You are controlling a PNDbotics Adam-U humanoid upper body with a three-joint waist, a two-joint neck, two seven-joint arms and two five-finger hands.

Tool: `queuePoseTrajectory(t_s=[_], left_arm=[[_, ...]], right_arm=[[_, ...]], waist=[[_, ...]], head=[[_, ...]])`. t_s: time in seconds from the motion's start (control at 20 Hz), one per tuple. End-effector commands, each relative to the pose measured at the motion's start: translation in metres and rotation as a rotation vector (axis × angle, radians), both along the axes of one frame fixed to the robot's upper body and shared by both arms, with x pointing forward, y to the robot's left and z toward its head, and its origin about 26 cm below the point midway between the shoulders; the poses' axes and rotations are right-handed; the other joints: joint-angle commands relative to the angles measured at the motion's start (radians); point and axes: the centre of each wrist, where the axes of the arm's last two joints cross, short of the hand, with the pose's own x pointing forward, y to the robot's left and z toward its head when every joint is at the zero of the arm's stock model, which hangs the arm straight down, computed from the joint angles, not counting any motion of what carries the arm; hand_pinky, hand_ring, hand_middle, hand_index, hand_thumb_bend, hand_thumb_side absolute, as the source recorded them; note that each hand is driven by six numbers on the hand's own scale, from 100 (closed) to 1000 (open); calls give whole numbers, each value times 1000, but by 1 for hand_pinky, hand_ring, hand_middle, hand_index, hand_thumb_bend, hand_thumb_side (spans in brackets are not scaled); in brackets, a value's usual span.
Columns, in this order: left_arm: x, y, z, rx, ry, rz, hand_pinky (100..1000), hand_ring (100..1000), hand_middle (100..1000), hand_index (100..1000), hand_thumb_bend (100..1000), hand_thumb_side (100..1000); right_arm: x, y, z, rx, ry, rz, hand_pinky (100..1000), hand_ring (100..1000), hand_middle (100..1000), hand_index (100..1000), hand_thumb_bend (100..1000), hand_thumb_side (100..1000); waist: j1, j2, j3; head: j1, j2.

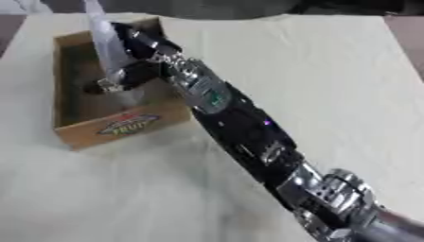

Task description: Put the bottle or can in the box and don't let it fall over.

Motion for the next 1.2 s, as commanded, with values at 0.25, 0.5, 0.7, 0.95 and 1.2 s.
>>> queuePoseTrajectory(t_s=[0.25, 0.5, 0.7, 0.95, 1.2], left_arm=[[-7, 17, 14, 35, -20, 40, 727, 817, 767, 834, 1000, 664], [-8, 19, 11, 37, -10, 44, 727, 818, 767, 834, 1000, 664], [-9, 21, 9, 41, -3, 50, 727, 818, 767, 834, 1000, 664], [-10, 23, 7, 49, 5, 56, 727, 818, 767, 834, 1000, 664], [-12, 26, 5, 59, 12, 65, 727, 818, 767, 834, 1000, 665]], right_arm=[[-3, -13, 14, 50, 6, 40, 995, 890, 805, 973, 807, 206], [-5, -27, 15, 88, 19, 43, 991, 885, 803, 971, 803, 202], [-6, -41, 19, 102, 13, 18, 987, 881, 802, 969, 753, 242], [-7, -66, 24, 123, 7, -18, 981, 878, 798, 966, 779, 193], [-8, -100, 29, 152, 6, -82, 973, 863, 789, 958, 762, 191]], waist=[[18, -34, -18], [24, -40, -36], [28, -48, -51], [27, -63, -75], [22, -79, -105]], head=[[27, 11], [43, 16], [54, 21], [73, 32], [98, 42]])
